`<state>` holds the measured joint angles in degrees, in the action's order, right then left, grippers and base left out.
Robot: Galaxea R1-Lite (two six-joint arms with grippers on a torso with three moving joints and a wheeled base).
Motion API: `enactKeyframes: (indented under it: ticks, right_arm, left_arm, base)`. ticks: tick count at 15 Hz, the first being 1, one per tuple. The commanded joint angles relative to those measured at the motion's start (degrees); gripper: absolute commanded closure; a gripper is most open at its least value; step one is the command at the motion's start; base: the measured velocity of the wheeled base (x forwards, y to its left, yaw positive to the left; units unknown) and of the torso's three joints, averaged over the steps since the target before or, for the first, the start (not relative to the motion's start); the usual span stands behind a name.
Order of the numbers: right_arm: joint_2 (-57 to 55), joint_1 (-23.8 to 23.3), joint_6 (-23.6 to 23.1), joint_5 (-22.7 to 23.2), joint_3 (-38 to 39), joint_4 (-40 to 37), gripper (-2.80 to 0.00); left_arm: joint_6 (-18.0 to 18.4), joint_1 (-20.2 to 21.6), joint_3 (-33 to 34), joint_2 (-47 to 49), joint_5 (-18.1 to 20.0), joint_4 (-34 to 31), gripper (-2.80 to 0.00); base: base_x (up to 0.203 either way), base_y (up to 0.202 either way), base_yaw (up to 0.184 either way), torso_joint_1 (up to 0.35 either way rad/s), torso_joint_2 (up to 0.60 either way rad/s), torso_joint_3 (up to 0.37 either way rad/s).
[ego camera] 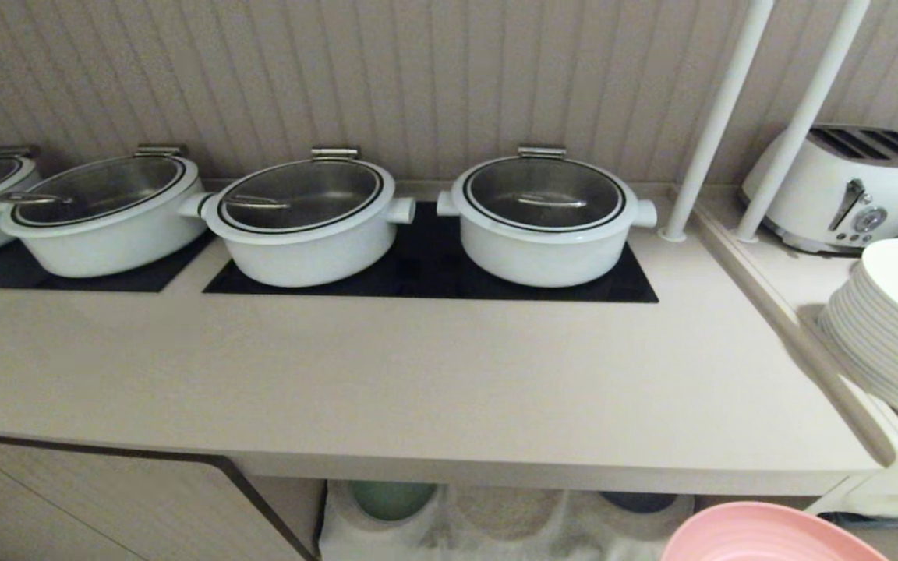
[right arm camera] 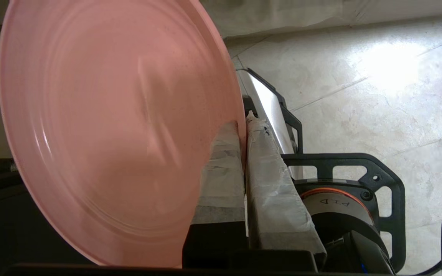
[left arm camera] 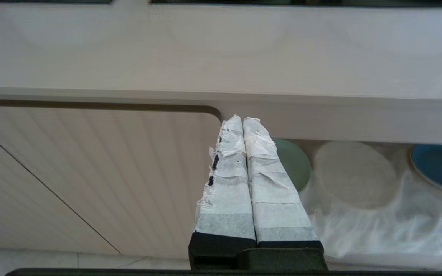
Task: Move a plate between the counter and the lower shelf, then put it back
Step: Put the plate
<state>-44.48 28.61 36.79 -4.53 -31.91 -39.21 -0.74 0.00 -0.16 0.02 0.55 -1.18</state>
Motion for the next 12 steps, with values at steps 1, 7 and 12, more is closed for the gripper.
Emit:
enactKeyframes:
  ticks: [1, 7, 12]
  right_arm:
    - [-0.16, 0.13, 0.21, -0.04, -0.16, -0.07, 0.00]
    - [-0.16, 0.22, 0.27, 0.05, 0.54, 0.01, 0.00]
    - [-0.25, 0.30, 0.30, 0.05, 0.71, 0.19, 0.00]
  left_arm:
    - [-0.05, 0.00, -0.02, -0.02, -0.02, -0.05, 0.00]
    - [-0.14, 0.00, -0.02, -0.02, -0.02, -0.05, 0.00]
    - [-0.14, 0.00, -0.02, -0.02, -0.02, -0.05, 0.00]
  base:
    - [0.000, 0.000, 0.000, 0.000, 0.00, 0.000]
    - [0.000, 0.150, 0.004, 0.003, 0.00, 0.002]
    - [0.000, 0.194, -0.001, 0.003, 0.00, 0.004]
